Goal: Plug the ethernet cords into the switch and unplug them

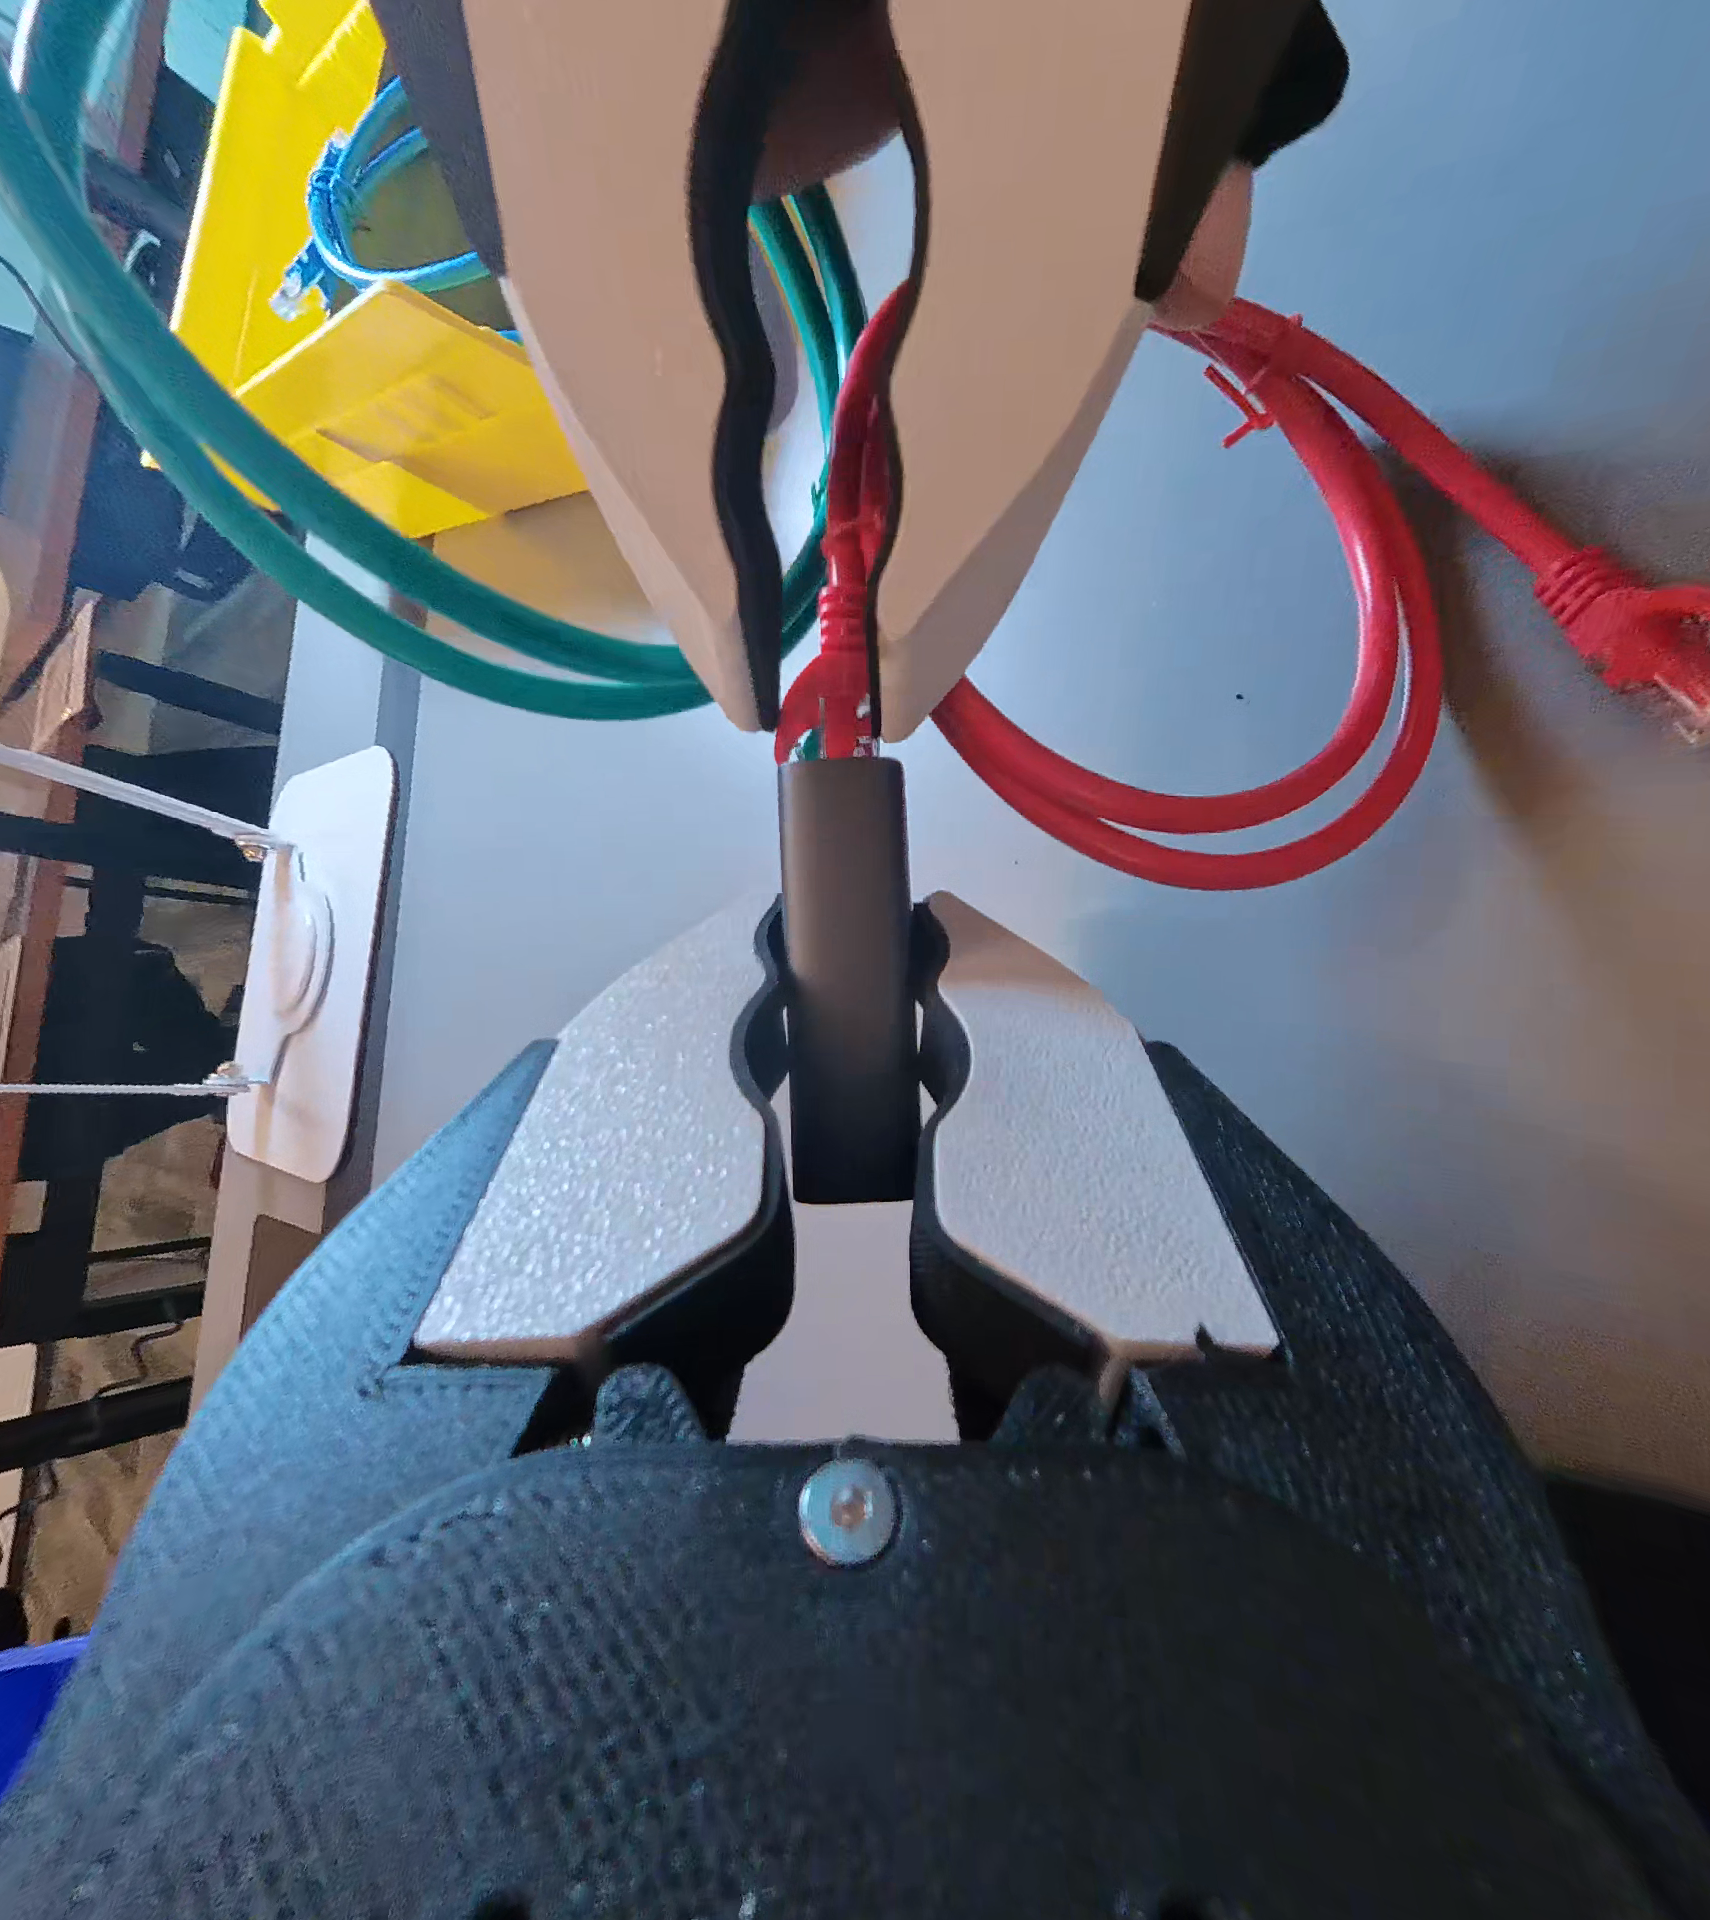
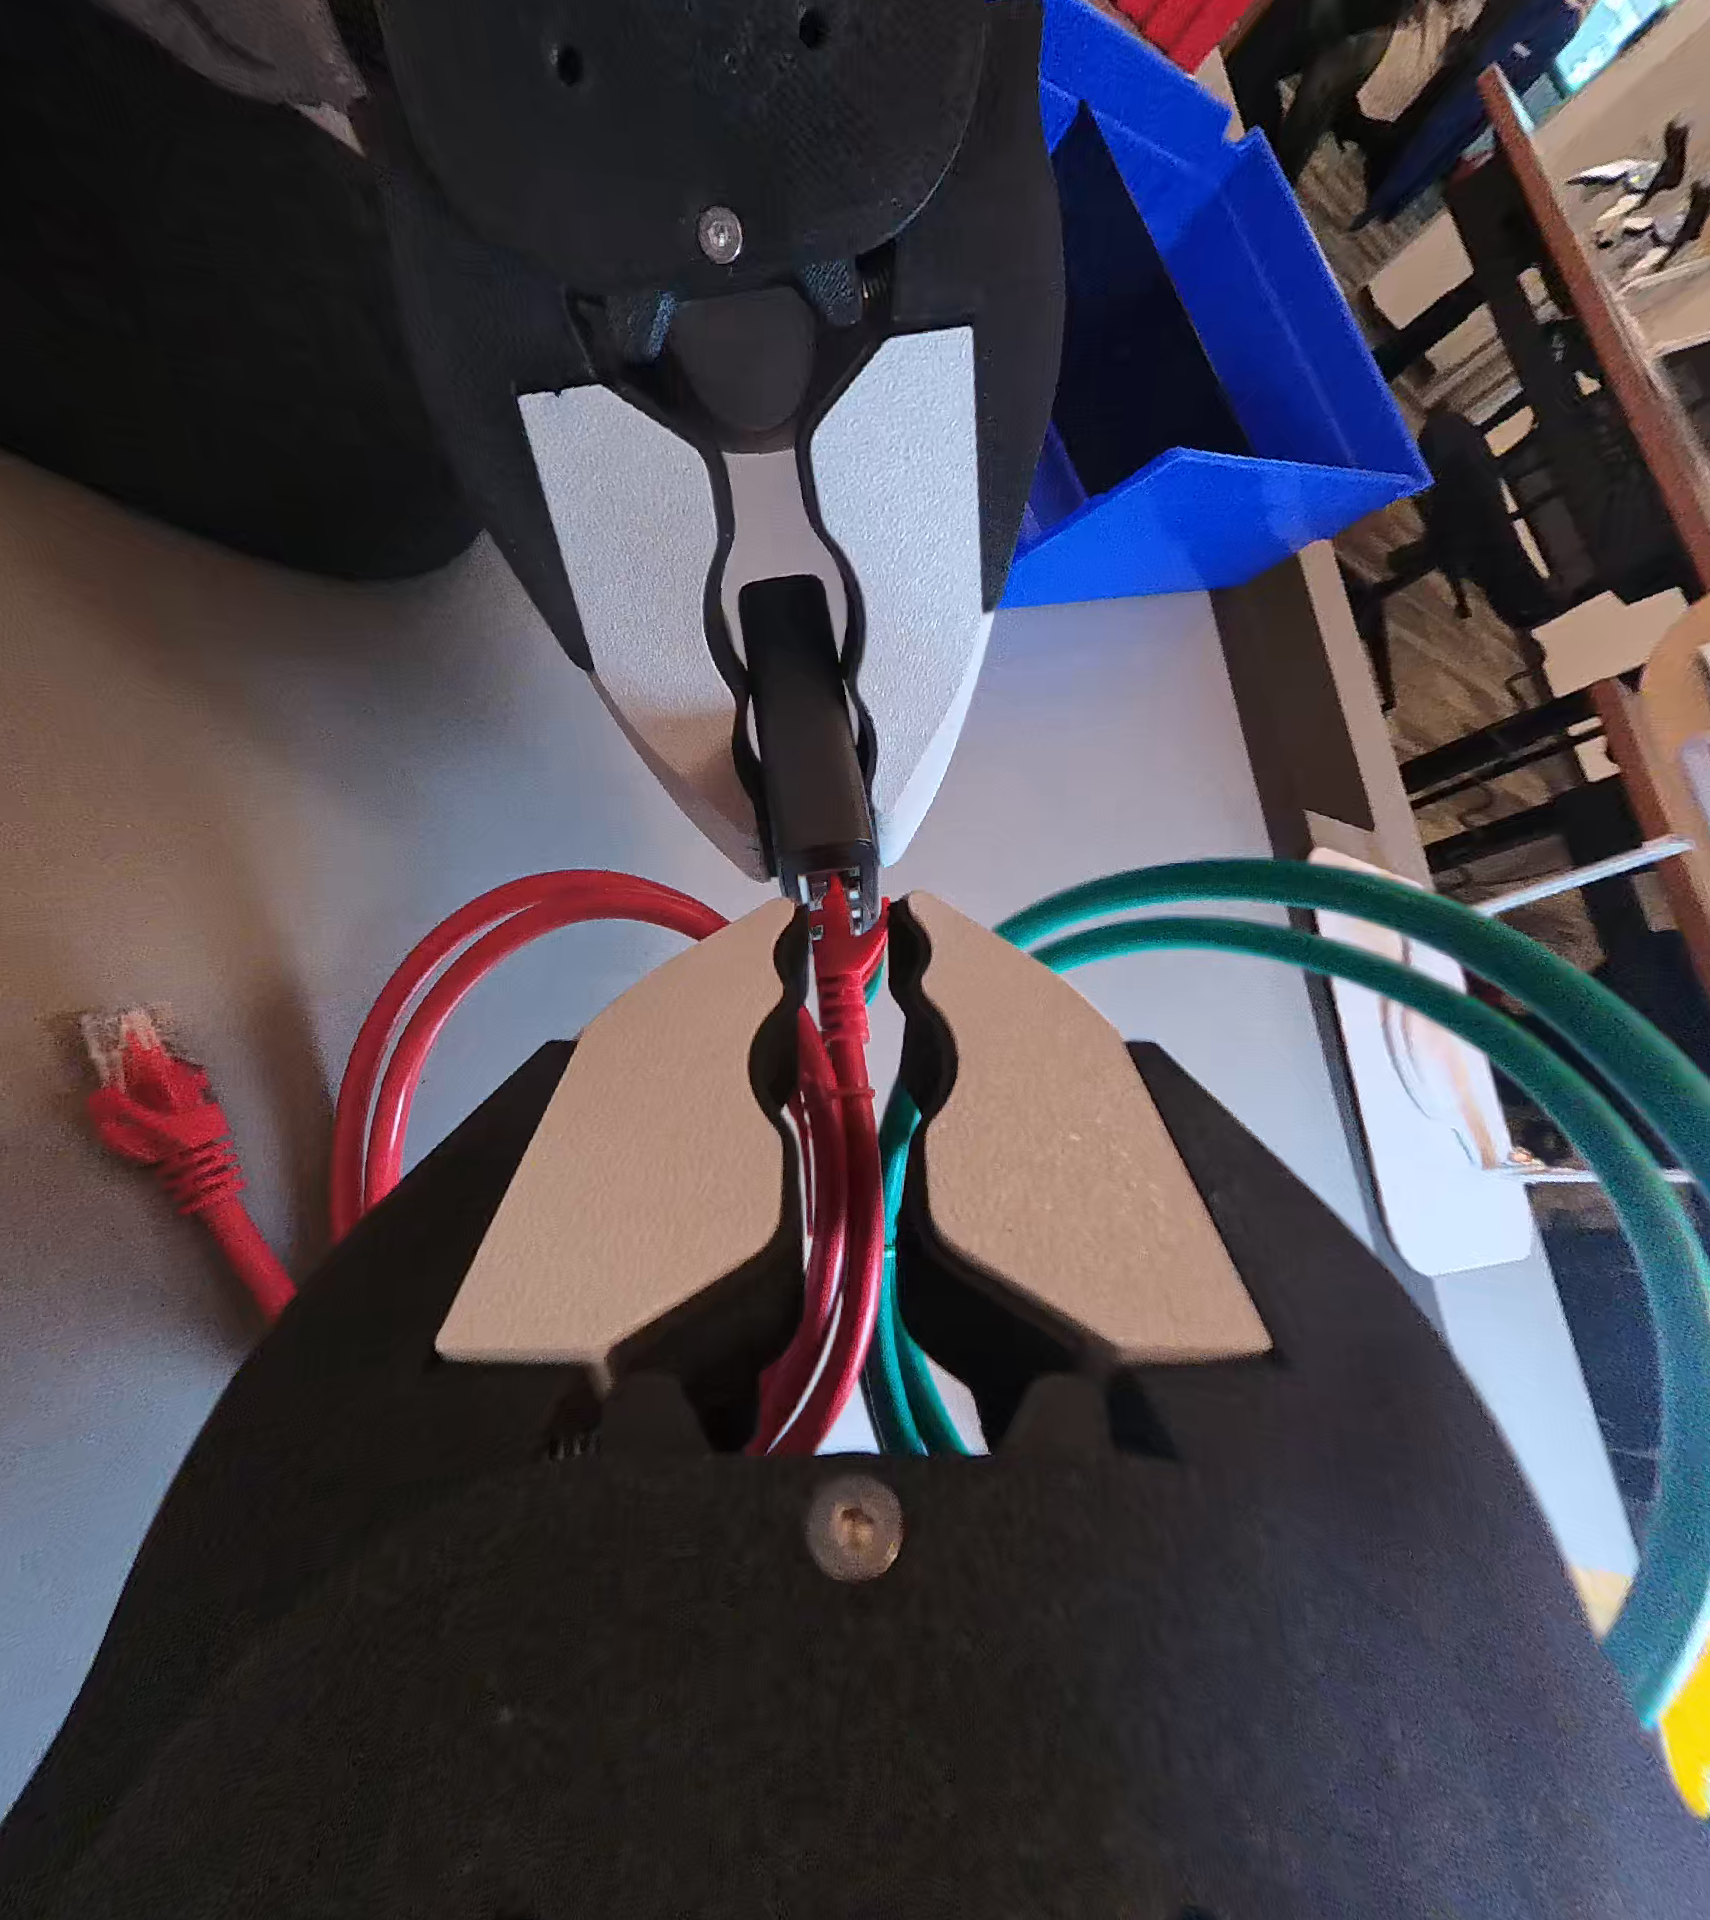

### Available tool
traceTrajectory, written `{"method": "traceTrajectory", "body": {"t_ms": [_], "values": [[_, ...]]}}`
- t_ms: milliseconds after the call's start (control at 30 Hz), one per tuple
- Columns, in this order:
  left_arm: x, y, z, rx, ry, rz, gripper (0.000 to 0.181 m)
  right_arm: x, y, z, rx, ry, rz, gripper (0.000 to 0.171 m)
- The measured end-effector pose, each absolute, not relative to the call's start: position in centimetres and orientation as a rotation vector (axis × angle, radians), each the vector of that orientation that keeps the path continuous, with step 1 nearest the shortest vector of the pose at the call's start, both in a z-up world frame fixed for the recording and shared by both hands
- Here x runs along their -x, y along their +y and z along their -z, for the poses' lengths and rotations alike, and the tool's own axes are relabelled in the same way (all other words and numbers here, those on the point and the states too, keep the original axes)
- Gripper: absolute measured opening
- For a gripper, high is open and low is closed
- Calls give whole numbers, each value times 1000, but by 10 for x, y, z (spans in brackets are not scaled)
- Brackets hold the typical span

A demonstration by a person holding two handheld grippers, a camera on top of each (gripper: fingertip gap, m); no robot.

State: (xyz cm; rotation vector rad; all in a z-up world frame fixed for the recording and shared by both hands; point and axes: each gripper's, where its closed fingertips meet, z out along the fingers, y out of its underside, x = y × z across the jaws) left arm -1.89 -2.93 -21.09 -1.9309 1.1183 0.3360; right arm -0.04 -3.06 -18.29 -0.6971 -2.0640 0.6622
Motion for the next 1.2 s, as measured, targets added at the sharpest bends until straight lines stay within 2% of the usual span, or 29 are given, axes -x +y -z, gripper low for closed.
{"method": "traceTrajectory", "body": {"t_ms": [167, 767, 1200], "values": [[19, -30, 210, 1897, 1155, -383, 21, 1, -30, 185, 743, -2059, -707, 18], [21, -40, 219, 1931, 1264, -410, 21, 3, -41, 202, 587, -2112, -593, 13], [1, -47, 235, 1942, 1335, -221, 22, -17, -51, 214, 535, -2290, -703, 12]]}}
